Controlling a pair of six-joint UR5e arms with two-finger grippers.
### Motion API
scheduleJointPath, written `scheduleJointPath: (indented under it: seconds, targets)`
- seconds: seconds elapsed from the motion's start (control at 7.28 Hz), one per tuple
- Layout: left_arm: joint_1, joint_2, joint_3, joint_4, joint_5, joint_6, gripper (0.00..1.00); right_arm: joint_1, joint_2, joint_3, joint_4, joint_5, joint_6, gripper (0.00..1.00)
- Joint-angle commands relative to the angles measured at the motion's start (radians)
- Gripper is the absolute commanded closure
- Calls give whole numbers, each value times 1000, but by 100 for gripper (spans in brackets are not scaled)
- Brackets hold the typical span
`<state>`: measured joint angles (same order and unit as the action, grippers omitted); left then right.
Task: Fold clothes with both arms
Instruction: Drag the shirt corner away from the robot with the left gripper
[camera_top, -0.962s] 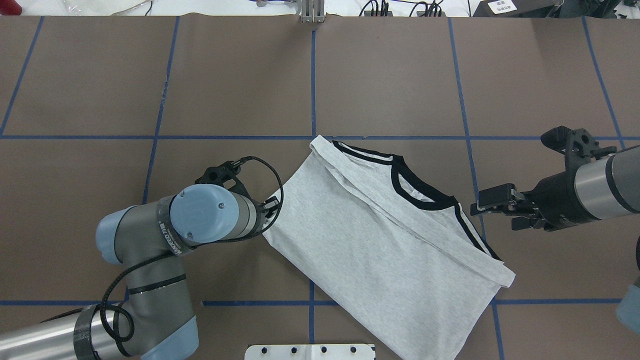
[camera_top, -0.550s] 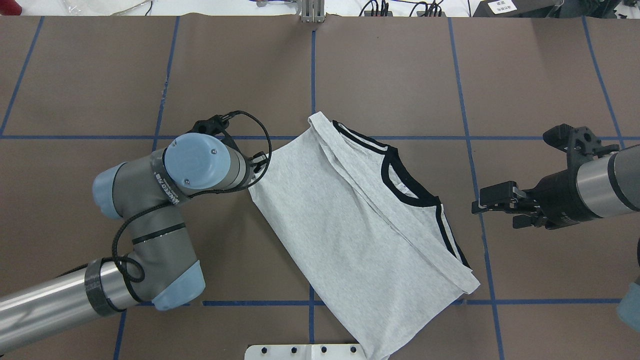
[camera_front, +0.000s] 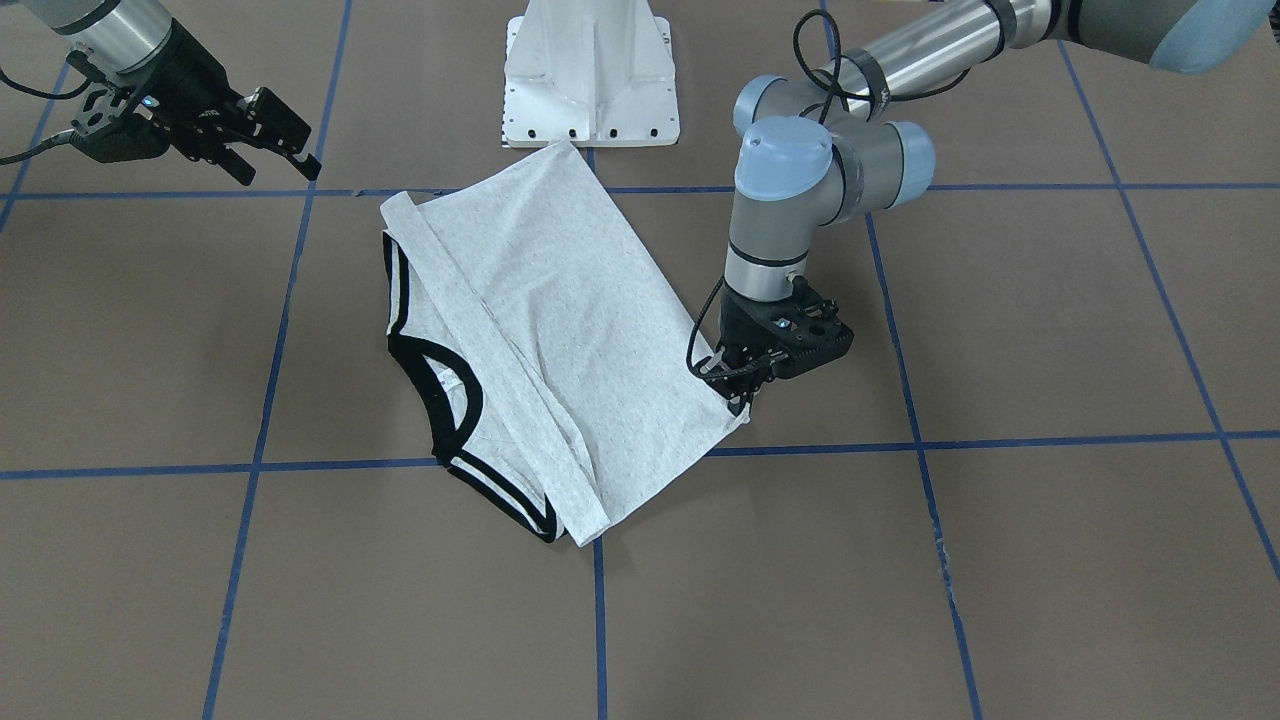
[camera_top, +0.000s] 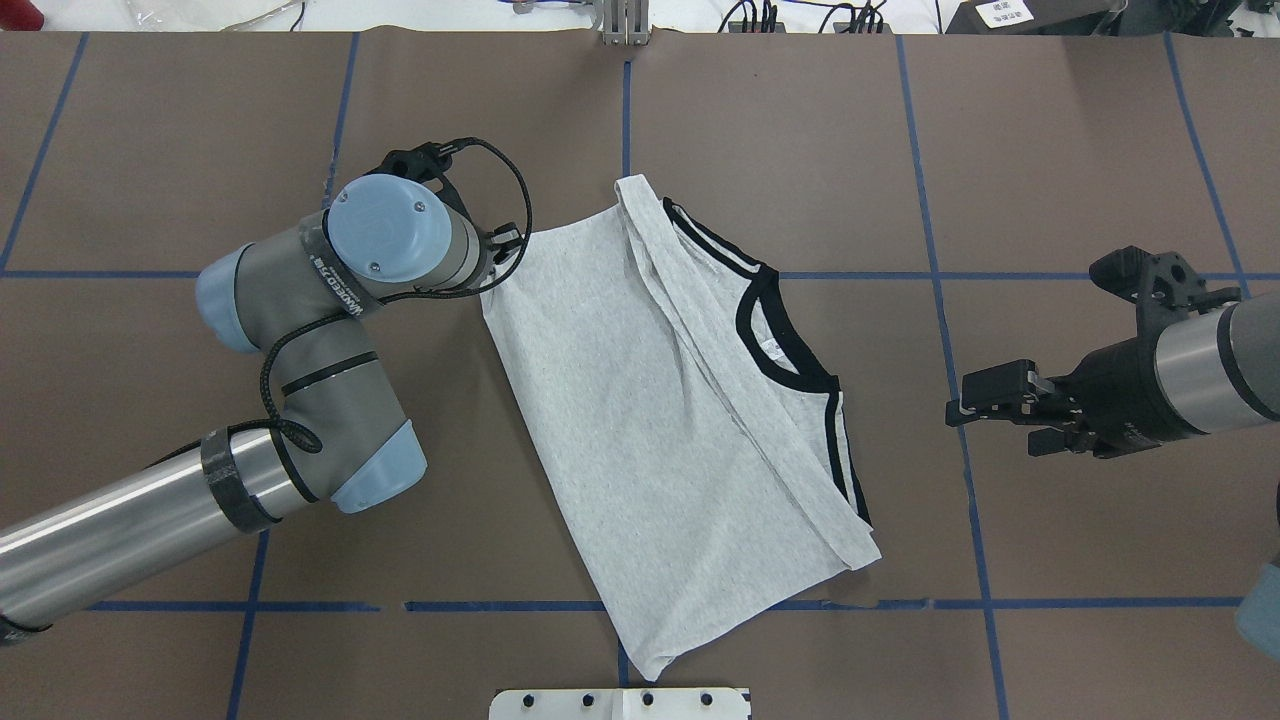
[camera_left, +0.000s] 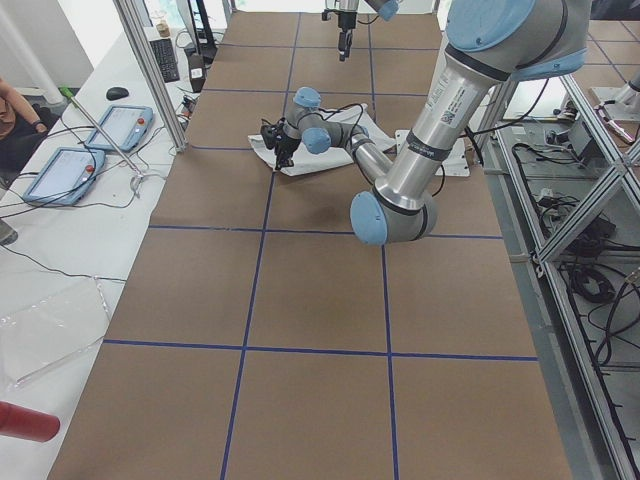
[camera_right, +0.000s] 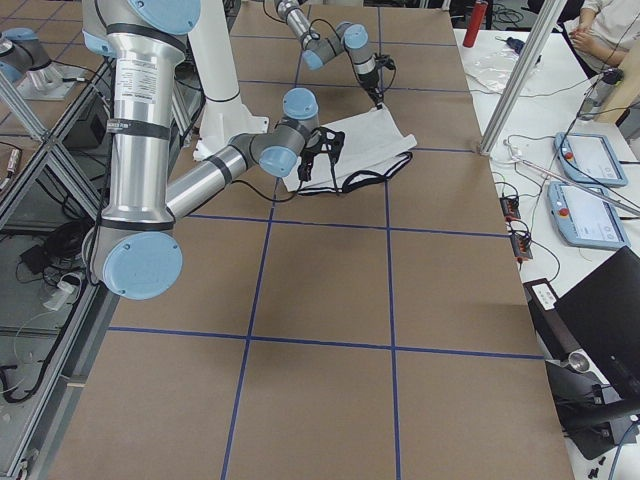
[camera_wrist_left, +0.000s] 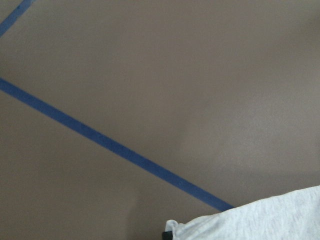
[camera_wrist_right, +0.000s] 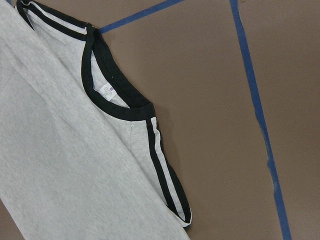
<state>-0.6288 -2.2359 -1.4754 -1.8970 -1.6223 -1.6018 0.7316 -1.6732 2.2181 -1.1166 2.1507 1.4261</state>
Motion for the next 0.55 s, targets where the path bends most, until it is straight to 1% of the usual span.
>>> scheduleJointPath:
  seconds: [0.0,0.14,0.27,0.41]
  targets:
    - [-32,-123,235,-141,13,26,100,0,-2,0,0,-2,2,0]
    - [-52,-154,313,-183,13,77,100,-1,-2,2,0,-3,2,0]
    - [-75,-168,378,-268,19,107,100,-1,-5,2,0,-11,2,0]
    - [-89,-222,488,-357,33,138,100,-1,-2,2,0,-12,2,0]
